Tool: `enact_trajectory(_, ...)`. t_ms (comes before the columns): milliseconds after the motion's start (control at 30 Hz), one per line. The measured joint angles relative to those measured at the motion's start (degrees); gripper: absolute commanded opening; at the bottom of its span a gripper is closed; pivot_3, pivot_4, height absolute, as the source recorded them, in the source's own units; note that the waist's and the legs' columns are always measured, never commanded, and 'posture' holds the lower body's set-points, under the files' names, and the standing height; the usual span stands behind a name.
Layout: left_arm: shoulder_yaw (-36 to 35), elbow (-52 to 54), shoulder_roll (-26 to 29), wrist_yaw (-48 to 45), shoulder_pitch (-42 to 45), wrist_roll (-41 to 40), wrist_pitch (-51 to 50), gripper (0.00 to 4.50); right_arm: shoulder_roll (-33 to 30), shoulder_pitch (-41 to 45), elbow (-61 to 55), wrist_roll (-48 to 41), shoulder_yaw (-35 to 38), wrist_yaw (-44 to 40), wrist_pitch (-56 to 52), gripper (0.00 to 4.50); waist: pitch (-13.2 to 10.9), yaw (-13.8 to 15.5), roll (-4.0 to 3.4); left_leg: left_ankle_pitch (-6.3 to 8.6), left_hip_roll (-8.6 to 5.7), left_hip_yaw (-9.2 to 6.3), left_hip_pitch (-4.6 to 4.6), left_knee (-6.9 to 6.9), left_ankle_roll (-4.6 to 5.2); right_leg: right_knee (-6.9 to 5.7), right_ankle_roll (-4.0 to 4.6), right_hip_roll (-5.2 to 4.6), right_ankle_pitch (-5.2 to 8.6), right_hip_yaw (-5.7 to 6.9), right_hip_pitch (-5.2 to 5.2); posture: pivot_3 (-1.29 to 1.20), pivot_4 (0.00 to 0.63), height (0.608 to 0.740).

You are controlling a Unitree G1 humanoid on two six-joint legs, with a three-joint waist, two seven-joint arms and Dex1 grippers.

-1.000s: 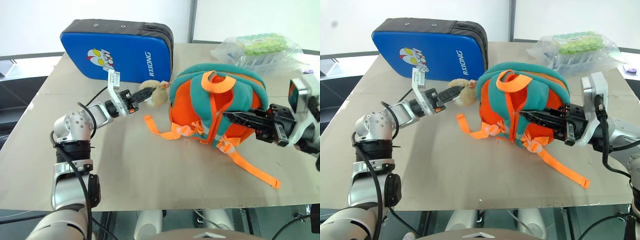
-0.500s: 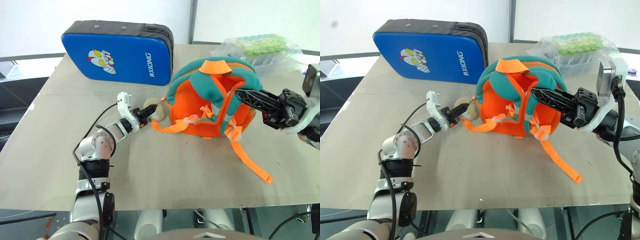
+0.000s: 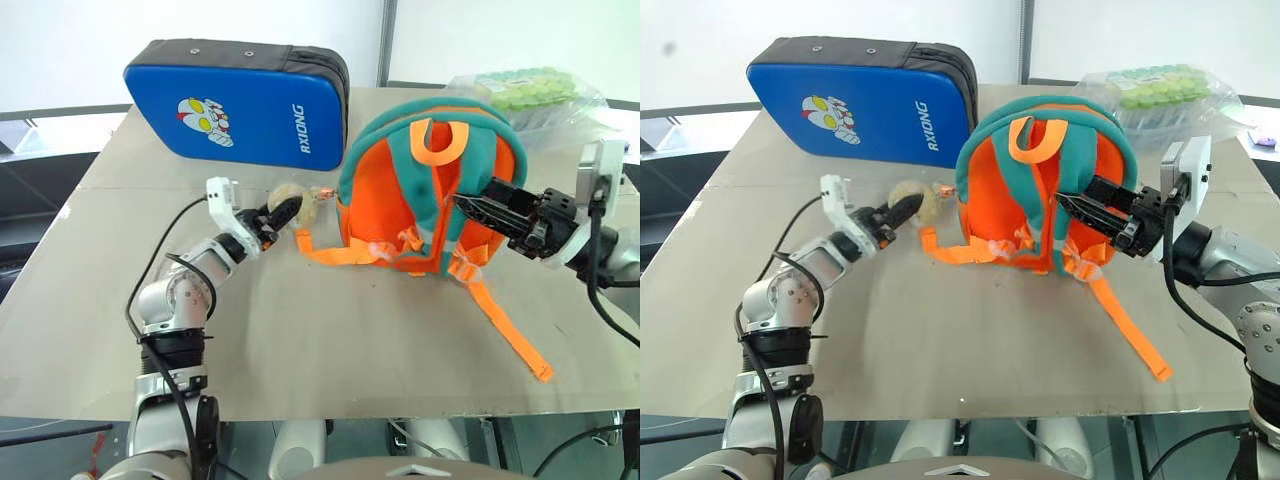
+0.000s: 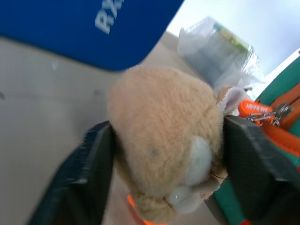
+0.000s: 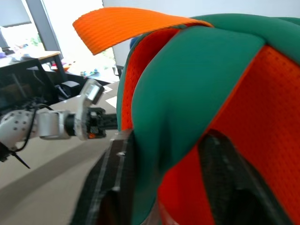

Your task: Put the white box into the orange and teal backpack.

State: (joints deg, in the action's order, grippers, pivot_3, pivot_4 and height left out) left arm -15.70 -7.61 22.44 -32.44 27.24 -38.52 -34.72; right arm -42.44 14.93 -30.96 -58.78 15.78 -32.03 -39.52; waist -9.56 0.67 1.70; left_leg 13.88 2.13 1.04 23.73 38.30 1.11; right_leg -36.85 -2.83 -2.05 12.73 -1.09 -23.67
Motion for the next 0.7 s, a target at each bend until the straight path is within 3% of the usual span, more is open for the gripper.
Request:
enact_trajectory(33,0.21,0.62,0.49,-0.44,-0.18,0.7,1.07,4.5,-0.61,-1.67,-0.7,0.69,0.06,-0.51,0.14,3.86,-0.01,0.1,0.01,0.0,0.0,-0.02,0.03,-0.01,0.0,0.02,0.0,0.0,0.0,0.03,0.0,0.0,0.15,0.74)
enact_trajectory(233,1.23,9.18,3.22,-3.02,-4.77,3.09,4.13,4.5,-4.53,-13.43,-4.38,2.42,7.84,-5.06,0.66,3.86,-0.02,0.13,0.0,0.0,0.04,0.05,0.05,-0.02,0.0,0.11,-0.02,-0.08,0.01,-0.03,0.01,0.0,0.15,0.74)
enact_trajectory(500,0.9,17.18,6.44,-7.36,-12.93,1.71,3.89,4.5,-4.5,-21.5,-4.53,4.36,16.52,-5.7,1.53,3.86,-0.01,0.04,0.0,0.0,0.07,0.04,-0.08,-0.01,0.0,0.0,0.24,0.04,0.14,0.0,0.02,0.0,0.15,0.74)
enact_trajectory(700,0.95,21.84,9.59,-12.18,-19.45,-0.32,2.82,4.5,-4.03,-34.67,-3.96,14.33,17.26,-11.22,6.41,3.86,0.0,0.11,0.01,0.01,0.05,0.08,-0.03,-0.02,0.0,0.09,0.24,-0.01,0.15,-0.04,0.02,0.0,0.15,0.74)
